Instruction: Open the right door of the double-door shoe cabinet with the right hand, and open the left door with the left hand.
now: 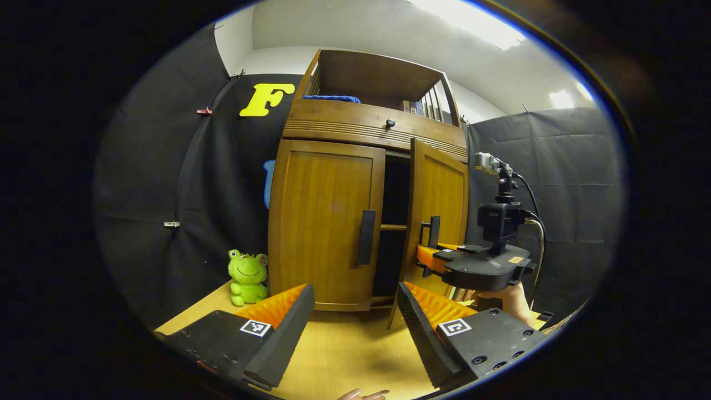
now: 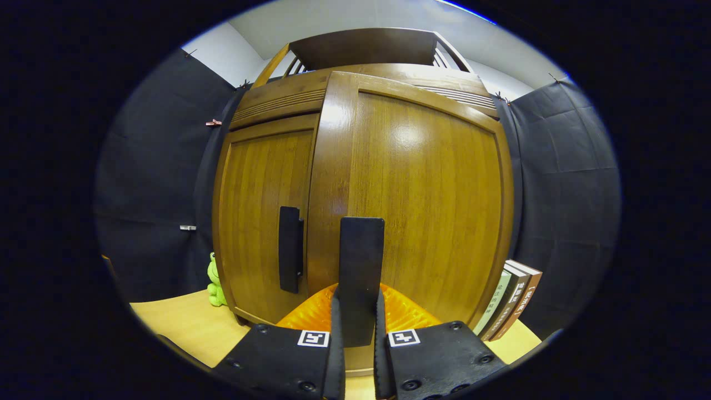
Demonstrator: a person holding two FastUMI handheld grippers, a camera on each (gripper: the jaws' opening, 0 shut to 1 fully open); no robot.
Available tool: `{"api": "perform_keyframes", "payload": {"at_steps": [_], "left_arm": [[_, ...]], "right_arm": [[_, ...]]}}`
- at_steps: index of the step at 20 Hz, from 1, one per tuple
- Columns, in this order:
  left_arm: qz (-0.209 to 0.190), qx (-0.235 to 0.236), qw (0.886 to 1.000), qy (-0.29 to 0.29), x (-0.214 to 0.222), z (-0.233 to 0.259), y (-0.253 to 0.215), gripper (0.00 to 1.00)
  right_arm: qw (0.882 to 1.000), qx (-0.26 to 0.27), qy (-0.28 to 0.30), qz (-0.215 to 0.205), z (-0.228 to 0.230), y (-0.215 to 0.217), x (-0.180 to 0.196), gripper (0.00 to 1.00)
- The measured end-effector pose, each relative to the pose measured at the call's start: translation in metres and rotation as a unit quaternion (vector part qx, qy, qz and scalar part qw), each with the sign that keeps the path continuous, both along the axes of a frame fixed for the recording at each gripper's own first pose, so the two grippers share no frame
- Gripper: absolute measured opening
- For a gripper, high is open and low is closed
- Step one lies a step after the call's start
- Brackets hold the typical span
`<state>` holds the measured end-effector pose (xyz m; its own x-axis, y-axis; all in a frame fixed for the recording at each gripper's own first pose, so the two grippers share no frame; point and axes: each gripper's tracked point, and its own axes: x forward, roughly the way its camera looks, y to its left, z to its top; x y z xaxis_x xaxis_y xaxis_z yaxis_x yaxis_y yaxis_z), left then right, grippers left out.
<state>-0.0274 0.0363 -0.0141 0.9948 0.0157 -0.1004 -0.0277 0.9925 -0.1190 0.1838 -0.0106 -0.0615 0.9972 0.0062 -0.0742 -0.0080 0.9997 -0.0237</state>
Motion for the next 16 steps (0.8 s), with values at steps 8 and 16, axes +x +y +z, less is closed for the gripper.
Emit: {"api": "perform_keyframes", "payload": {"at_steps": [8,16], "left_arm": [[-0.015,-0.002,1.0,0.002,-0.01,0.004,-0.022,0.94],[-0.037,0.006,0.999,0.006,-0.008,0.001,-0.036,0.94]], "right_arm": [[1.0,-0.016,0.001,-0.001,0.008,-0.031,-0.055,0.24],[0.999,-0.016,-0.001,-0.04,0.016,-0.079,-0.1,0.23]]}}
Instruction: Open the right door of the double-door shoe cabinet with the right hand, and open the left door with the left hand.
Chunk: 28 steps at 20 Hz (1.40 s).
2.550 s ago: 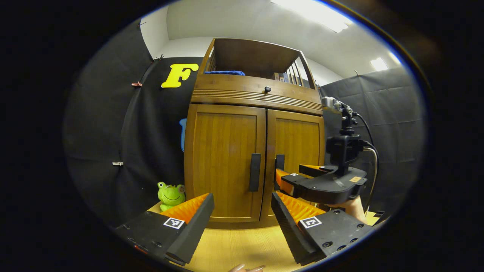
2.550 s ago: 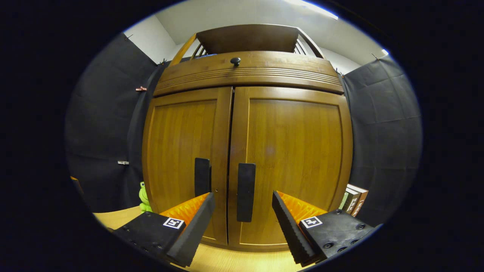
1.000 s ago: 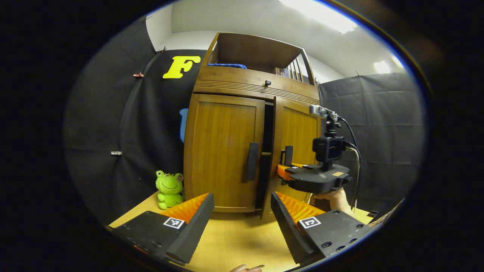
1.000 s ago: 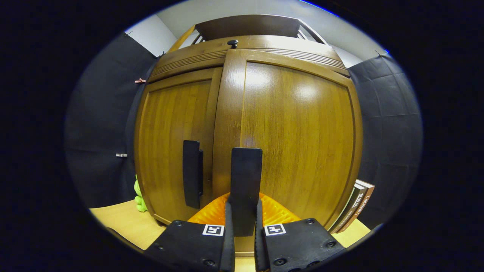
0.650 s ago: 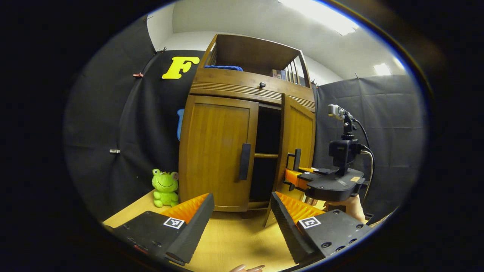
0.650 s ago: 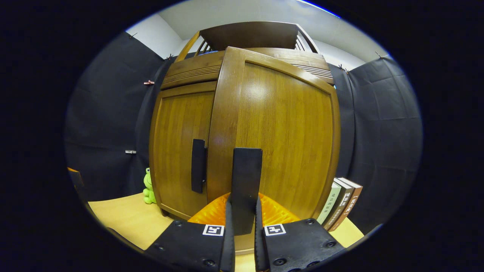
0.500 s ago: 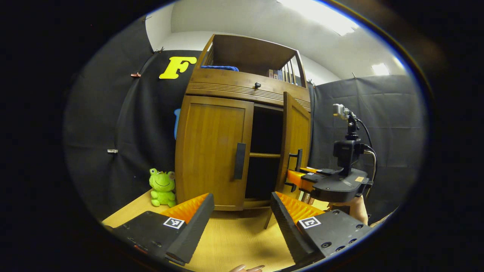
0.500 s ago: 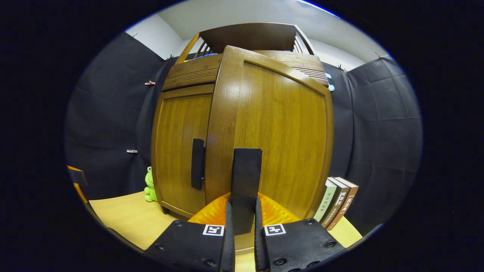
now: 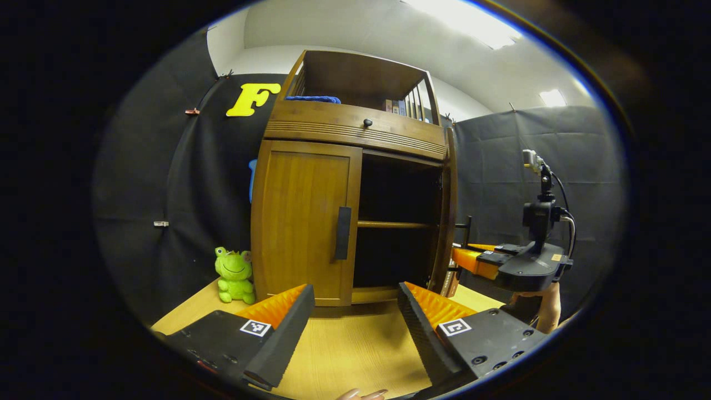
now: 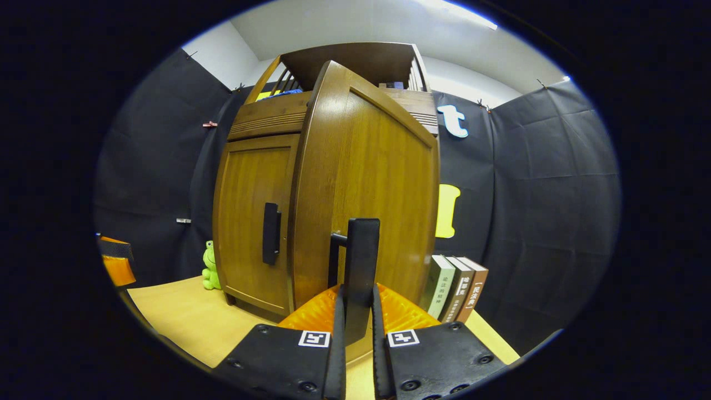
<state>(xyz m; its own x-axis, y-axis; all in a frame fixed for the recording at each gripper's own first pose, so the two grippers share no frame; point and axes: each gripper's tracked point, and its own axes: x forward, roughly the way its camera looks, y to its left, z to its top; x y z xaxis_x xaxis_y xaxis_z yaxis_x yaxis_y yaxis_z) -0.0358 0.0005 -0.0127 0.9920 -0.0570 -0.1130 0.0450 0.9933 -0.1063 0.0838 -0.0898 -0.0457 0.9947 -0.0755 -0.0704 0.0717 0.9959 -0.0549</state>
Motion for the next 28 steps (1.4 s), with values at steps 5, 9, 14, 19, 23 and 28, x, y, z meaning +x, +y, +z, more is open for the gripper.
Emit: {"api": "perform_keyframes", "payload": {"at_steps": [5,9,14,19,23,28], "left_arm": [[-0.019,0.006,1.0,0.007,0.019,-0.007,-0.018,0.94],[-0.017,0.004,1.0,0.0,0.05,-0.011,-0.02,0.94],[0.0,-0.012,1.0,0.001,0.108,-0.018,-0.017,0.94],[0.044,-0.015,0.999,-0.024,0.16,-0.021,0.003,0.94],[0.062,-0.002,0.997,-0.04,0.187,-0.019,0.013,0.93],[0.07,0.019,0.996,-0.046,0.215,-0.018,0.012,0.9]], "right_arm": [[0.999,-0.013,0.005,-0.034,0.004,-0.034,-0.02,0.23],[0.995,-0.038,0.004,-0.088,0.009,-0.079,-0.033,0.19],[0.997,0.0,0.016,-0.072,0.009,-0.105,-0.043,0.12],[0.998,0.009,0.02,-0.053,0.004,-0.116,-0.045,0.12],[0.999,0.002,0.019,-0.051,0.006,-0.124,-0.055,0.11],[0.997,0.001,0.013,-0.07,0.005,-0.146,-0.067,0.14]]}}
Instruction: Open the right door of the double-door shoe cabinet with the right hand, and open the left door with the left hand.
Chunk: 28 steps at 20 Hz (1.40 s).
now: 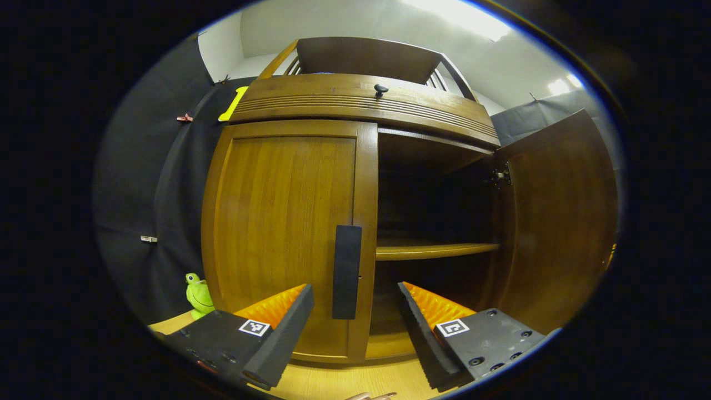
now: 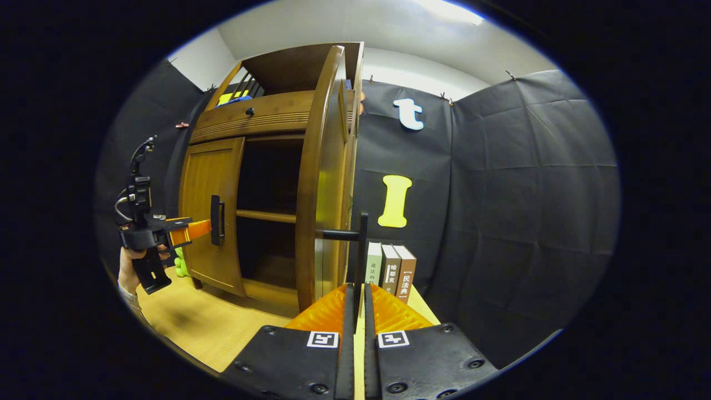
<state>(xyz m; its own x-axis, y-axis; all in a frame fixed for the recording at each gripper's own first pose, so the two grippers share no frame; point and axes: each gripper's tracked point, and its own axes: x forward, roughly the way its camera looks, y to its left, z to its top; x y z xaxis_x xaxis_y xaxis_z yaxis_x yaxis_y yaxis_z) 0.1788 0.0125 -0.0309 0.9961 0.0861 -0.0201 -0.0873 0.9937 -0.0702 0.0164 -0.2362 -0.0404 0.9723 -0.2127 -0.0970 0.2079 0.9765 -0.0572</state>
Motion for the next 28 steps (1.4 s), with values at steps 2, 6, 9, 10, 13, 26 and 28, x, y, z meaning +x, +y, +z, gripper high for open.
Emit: {"api": "perform_keyframes", "payload": {"at_steps": [2,6,9,10,13,26,28], "left_arm": [[0.0,-0.011,1.0,-0.004,0.009,-0.003,0.001,0.96],[0.033,0.007,0.999,0.012,0.037,-0.011,0.022,0.93],[0.028,0.001,0.999,0.021,0.047,-0.02,0.021,0.9],[0.026,0.0,0.999,0.021,0.05,-0.02,0.019,0.9],[0.031,0.028,0.999,0.015,0.057,-0.016,0.017,0.9],[0.039,0.048,0.998,0.01,0.07,-0.013,0.025,0.35],[0.038,0.047,0.998,0.012,0.069,-0.013,0.025,0.3]], "right_arm": [[1.0,-0.01,-0.002,-0.013,0.001,-0.012,-0.006,0.11],[0.998,-0.051,0.009,-0.028,-0.001,-0.028,-0.012,0.11],[1.0,-0.026,0.002,-0.015,0.001,-0.026,-0.017,0.16],[1.0,-0.011,-0.007,-0.013,0.005,-0.026,-0.019,0.16],[0.999,-0.009,-0.022,-0.036,0.011,-0.046,-0.032,0.16],[0.989,-0.025,-0.054,-0.134,0.023,-0.107,-0.049,0.98],[0.99,-0.019,-0.045,-0.13,0.018,-0.104,-0.051,0.98]]}}
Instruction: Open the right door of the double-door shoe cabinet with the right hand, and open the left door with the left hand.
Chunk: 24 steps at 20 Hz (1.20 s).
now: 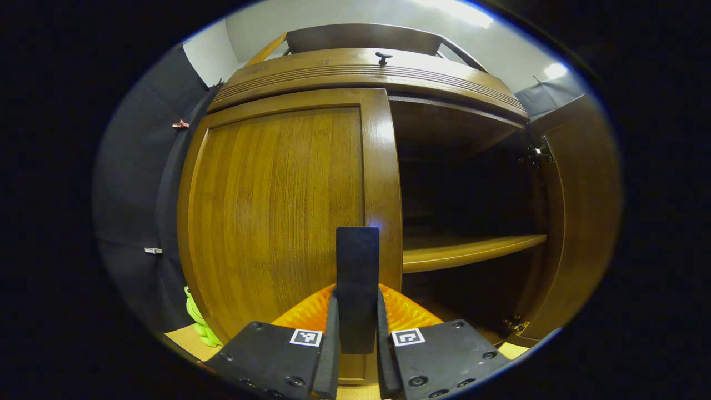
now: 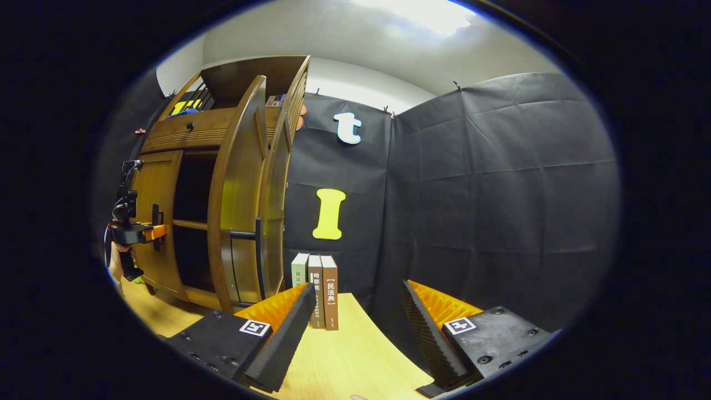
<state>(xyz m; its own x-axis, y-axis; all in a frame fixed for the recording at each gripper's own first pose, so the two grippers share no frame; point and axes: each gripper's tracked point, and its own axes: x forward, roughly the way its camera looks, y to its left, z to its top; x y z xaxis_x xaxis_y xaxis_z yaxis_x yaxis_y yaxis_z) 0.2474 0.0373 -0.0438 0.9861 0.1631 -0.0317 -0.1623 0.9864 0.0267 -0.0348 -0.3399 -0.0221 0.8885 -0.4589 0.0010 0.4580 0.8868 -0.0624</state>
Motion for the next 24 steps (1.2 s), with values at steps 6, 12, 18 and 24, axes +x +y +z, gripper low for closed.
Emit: {"api": "perform_keyframes", "payload": {"at_steps": [6,12,18,24], "left_arm": [[-0.027,-0.016,0.999,0.008,-0.027,0.004,-0.002,0.3],[-0.059,-0.03,0.998,0.007,-0.078,0.01,0.004,0.26],[-0.085,-0.038,0.996,0.013,-0.115,0.013,0.015,0.28],[-0.097,-0.04,0.994,0.014,-0.146,0.017,0.033,0.28]], "right_arm": [[1.0,0.0,0.001,-0.01,0.008,0.007,-0.022,0.97],[1.0,0.007,-0.015,-0.002,0.024,0.04,-0.037,0.95],[1.0,0.009,-0.015,0.006,0.028,0.076,-0.049,0.97],[1.0,0.017,-0.01,0.02,0.026,0.099,-0.045,0.98]]}}
